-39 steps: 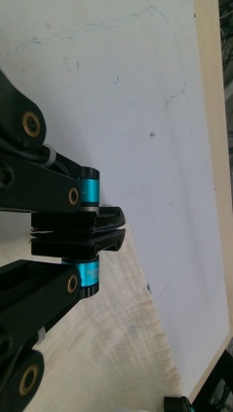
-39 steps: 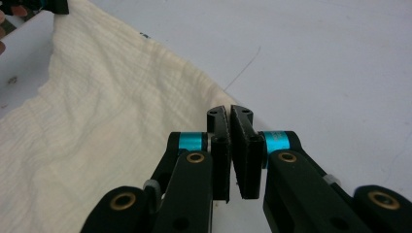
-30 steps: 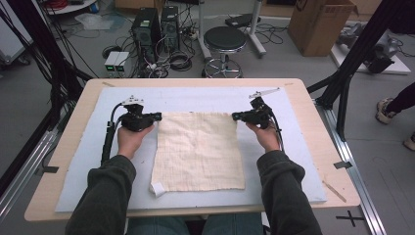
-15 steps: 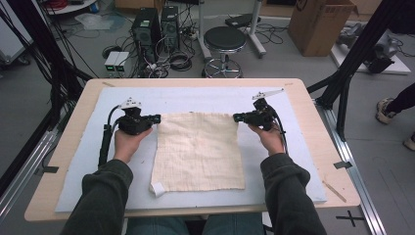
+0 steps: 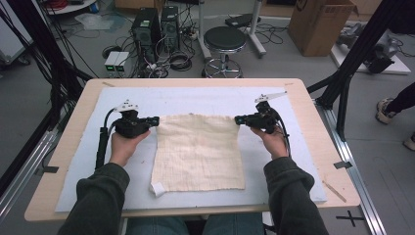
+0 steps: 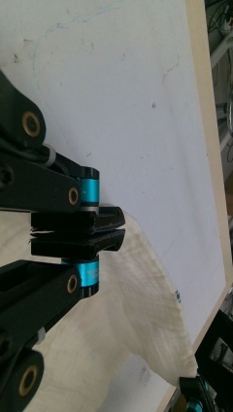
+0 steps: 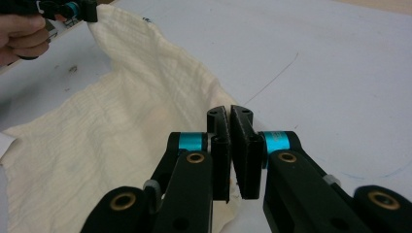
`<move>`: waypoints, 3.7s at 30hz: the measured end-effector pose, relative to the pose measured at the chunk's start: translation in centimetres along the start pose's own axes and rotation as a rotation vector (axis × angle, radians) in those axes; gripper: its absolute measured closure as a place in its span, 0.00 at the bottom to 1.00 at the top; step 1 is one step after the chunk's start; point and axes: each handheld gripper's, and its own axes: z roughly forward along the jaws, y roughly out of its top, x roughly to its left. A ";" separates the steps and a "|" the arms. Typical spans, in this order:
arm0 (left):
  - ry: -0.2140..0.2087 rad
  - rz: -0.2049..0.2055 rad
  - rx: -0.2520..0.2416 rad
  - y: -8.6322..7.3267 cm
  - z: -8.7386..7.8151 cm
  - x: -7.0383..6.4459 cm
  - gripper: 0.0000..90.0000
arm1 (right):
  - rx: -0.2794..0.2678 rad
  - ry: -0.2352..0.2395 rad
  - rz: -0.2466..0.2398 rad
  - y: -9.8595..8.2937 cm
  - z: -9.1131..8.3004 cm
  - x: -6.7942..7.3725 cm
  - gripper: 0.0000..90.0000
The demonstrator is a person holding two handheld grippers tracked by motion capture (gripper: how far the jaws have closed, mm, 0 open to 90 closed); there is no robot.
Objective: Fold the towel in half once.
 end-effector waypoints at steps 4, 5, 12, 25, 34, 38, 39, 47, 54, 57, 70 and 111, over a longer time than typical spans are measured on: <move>-0.008 0.007 -0.001 -0.2 -0.4 -0.1 0.97 | -0.012 0.006 -0.005 -0.2 -0.2 0.2 0.96; -0.010 0.010 -0.003 -0.3 -0.4 -0.2 0.97 | -0.014 0.012 0.000 -0.3 -0.3 0.3 0.96; -0.034 0.024 -0.008 -0.3 -0.7 -0.7 0.97 | -0.008 0.028 -0.017 -0.3 -0.5 0.8 0.96; -0.066 0.057 -0.006 -0.3 -1.9 -1.4 0.97 | 0.007 0.063 -0.040 -0.3 -1.0 1.8 0.96; -0.074 0.058 -0.003 -1.1 -2.5 -1.6 0.97 | 0.001 0.068 -0.049 -0.8 -1.5 2.2 0.96; -0.082 0.058 -0.006 -1.4 -2.8 -1.7 0.97 | -0.004 0.075 -0.050 -1.4 -1.8 2.3 0.96; -0.084 0.065 -0.004 -1.5 -2.8 -1.7 0.97 | -0.004 0.078 -0.045 -1.6 -1.9 2.3 0.96; -0.113 0.097 0.003 -1.5 -3.3 -2.4 0.97 | -0.010 0.084 -0.051 -2.2 -2.4 2.6 0.96; -0.127 0.118 0.009 -1.9 -3.8 -3.1 0.97 | -0.009 0.092 -0.060 -2.6 -2.7 3.1 0.96; -0.129 0.118 0.018 -2.5 -3.9 -3.2 0.97 | -0.008 0.092 -0.068 -3.0 -2.8 3.3 0.96; -0.142 0.126 0.025 -3.9 -4.7 -3.9 0.97 | 0.019 0.086 -0.089 -4.4 -3.2 4.1 0.96; -0.203 0.188 0.120 -8.2 -6.5 -6.4 0.96 | 0.059 0.112 -0.113 -8.5 -3.5 6.6 0.96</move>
